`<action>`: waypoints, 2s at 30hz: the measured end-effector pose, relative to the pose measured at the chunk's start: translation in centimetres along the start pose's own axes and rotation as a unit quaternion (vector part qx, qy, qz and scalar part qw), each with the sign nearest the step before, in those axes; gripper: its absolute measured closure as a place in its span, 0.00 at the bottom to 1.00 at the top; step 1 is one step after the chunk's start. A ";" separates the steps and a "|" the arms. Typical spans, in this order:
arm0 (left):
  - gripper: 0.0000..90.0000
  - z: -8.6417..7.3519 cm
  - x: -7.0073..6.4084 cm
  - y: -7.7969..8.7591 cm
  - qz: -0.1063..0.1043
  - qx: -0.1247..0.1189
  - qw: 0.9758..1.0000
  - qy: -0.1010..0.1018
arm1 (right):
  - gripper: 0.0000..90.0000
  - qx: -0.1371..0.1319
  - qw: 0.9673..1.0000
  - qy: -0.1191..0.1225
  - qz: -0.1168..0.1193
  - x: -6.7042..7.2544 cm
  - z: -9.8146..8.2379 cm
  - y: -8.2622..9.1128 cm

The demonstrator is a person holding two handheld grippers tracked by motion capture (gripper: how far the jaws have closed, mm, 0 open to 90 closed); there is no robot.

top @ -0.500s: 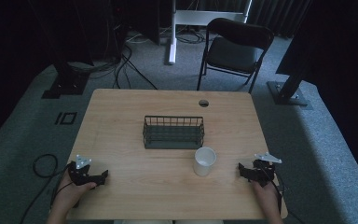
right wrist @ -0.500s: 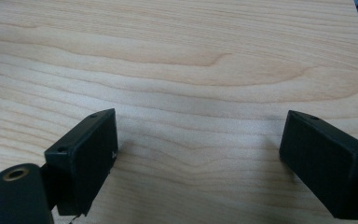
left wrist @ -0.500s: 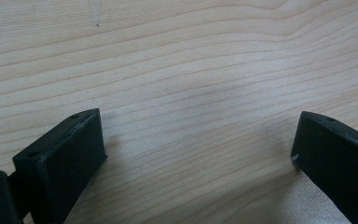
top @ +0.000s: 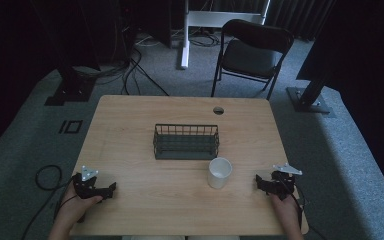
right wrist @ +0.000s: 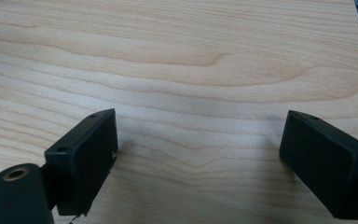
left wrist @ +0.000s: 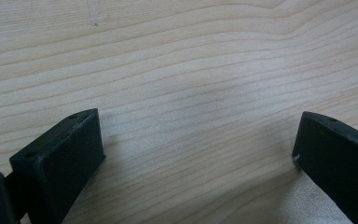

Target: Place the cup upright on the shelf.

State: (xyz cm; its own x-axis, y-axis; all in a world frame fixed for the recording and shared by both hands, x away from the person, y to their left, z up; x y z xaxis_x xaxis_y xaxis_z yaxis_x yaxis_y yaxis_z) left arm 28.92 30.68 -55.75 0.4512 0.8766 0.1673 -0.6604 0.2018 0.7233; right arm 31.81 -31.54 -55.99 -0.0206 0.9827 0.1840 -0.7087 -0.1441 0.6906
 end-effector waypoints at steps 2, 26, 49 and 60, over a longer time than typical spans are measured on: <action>0.02 0.0 -0.1 0.0 0.000 0.001 1.000 -0.005 | 0.12 0.000 1.000 0.000 0.000 0.0 0.0 0.0; 0.02 1.2 -2.5 0.1 -0.034 -0.013 0.994 -0.099 | 0.12 0.000 1.000 0.000 0.000 0.0 0.0 0.0; 0.02 3.8 -5.7 -0.6 -0.075 -0.032 0.987 -0.139 | 0.12 0.000 1.000 0.000 0.000 0.0 0.0 0.0; 0.02 5.3 -7.5 -1.2 -0.092 -0.036 0.982 -0.163 | 0.12 0.000 1.000 -0.001 0.000 0.0 0.0 0.0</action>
State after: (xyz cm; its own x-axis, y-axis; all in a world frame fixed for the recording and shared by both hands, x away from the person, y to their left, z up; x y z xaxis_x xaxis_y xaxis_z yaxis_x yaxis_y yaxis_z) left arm 29.51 21.52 -54.29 0.7271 0.6382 0.2529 -0.5851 0.3835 0.7145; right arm 31.82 -31.53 -55.99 -0.0196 0.9825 0.1853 -0.7089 -0.1443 0.6904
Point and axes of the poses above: each handheld gripper's, and its own axes: y roughly backward along the jaws, z roughly out of its top, x roughly to its left, the point moved 1 cm from there along -y, roughly forward along the jaws, and after that the axes turned 14 degrees about -y, right-handed, at the moved point
